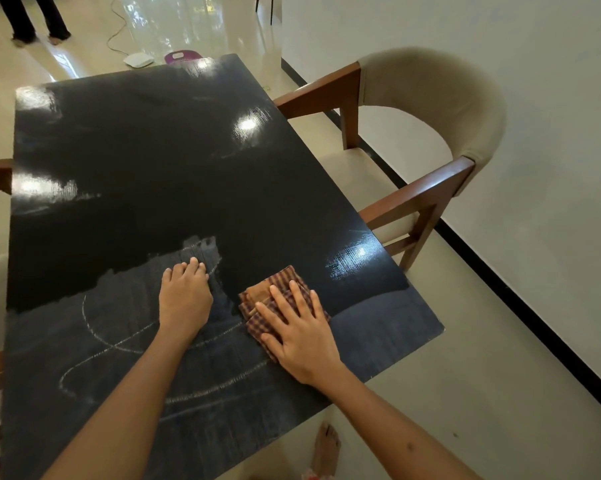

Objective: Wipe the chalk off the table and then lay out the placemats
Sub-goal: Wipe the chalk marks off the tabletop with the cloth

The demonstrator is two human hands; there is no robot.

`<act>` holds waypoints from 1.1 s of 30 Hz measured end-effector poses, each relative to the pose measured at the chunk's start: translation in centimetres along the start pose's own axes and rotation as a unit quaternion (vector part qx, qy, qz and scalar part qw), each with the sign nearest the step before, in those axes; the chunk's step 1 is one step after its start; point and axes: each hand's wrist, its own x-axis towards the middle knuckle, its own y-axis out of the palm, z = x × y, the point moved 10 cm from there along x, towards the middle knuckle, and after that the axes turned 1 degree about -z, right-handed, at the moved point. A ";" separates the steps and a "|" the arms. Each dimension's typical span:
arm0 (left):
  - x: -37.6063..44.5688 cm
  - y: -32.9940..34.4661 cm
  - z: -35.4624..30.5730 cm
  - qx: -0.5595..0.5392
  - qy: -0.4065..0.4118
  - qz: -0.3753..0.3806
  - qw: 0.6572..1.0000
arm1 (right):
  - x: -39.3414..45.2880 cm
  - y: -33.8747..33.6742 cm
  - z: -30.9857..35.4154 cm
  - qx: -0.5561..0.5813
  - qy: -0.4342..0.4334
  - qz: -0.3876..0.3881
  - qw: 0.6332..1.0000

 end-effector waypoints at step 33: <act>-0.1 -0.7 -0.6 0.009 0.006 -0.088 0.996 | -6.9 -0.4 -1.3 0.019 0.052 0.007 0.998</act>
